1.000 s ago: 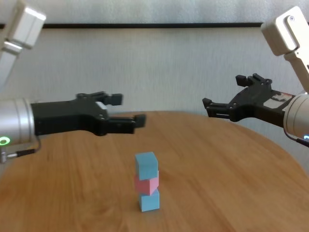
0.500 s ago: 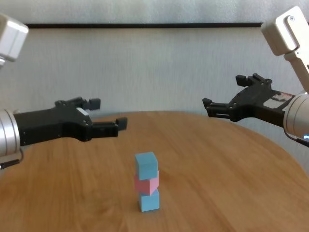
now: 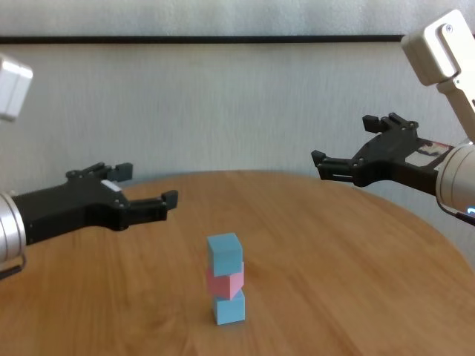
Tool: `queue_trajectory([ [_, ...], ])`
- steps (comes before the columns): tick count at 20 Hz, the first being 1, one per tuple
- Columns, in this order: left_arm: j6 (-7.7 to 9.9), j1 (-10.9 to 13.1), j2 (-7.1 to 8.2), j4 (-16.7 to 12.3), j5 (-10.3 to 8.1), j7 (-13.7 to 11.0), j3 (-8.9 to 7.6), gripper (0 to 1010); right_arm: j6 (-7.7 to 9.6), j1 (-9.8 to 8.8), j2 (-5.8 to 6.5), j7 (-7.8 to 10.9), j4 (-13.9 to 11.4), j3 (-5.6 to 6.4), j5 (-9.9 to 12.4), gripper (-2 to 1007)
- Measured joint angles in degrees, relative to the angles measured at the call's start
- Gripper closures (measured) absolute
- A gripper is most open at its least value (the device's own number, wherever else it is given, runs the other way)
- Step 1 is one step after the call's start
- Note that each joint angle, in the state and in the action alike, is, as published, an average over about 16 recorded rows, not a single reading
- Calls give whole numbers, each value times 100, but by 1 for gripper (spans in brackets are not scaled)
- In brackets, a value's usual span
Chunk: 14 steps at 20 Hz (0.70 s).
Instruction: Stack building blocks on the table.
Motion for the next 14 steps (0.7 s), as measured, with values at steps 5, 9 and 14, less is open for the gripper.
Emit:
queue_trajectory([
  [5, -6, 44, -40, 48, 68, 101, -24, 7, 0, 0, 0, 0, 0, 0, 0, 4],
  [9, 0, 56, -54, 65, 101, 140, -28, 7, 0, 0, 0, 0, 0, 0, 0, 4],
  [14, 8, 46, -49, 65, 85, 114, -21, 7, 0, 0, 0, 0, 0, 0, 0, 4],
])
